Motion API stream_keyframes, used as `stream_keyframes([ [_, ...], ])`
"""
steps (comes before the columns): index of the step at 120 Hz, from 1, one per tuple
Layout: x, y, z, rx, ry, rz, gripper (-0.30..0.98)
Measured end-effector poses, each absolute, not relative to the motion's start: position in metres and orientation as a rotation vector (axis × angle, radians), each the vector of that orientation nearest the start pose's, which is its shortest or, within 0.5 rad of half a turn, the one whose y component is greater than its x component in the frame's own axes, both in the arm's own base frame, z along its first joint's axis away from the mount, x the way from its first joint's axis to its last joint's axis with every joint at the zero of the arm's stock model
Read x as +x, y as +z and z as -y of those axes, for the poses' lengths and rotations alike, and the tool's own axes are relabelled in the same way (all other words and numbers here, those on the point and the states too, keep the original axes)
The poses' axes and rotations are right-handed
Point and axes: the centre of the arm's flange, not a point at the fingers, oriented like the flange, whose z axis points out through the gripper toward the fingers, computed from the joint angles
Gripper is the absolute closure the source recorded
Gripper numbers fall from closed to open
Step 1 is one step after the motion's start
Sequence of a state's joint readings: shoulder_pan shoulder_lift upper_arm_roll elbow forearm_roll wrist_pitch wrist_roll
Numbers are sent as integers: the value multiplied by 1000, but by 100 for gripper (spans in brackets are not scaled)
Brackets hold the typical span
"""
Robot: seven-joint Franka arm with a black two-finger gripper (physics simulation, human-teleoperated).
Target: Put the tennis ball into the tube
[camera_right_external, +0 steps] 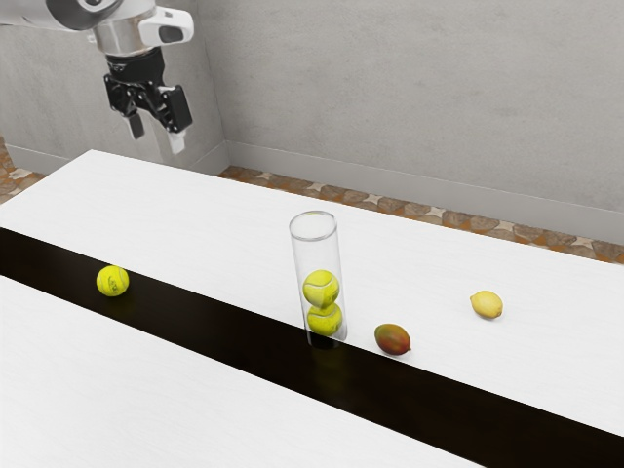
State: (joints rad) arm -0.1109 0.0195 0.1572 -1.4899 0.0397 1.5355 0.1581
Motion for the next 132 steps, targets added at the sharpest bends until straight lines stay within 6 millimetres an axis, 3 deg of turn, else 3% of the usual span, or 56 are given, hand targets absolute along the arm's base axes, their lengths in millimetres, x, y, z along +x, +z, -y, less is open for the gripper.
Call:
stream_keyframes([
  [17, 559, 648, -20, -3088, -48, -210, 0],
  [35, 560, 646, 6, -3081, -44, -292, 0],
  [52, 543, 620, 33, -3083, 20, -393, 0],
  [58, 538, 615, 34, -3078, 22, -409, 0],
  [64, 537, 611, 19, -3076, 22, -379, 0],
  [76, 542, 597, -40, -3082, 45, -234, 0],
  [93, 540, 559, -104, -3087, 78, -113, 0],
  [117, 545, 520, -162, -3083, 93, -32, 0],
  [132, 551, 491, -177, -3082, 118, -51, 0],
])
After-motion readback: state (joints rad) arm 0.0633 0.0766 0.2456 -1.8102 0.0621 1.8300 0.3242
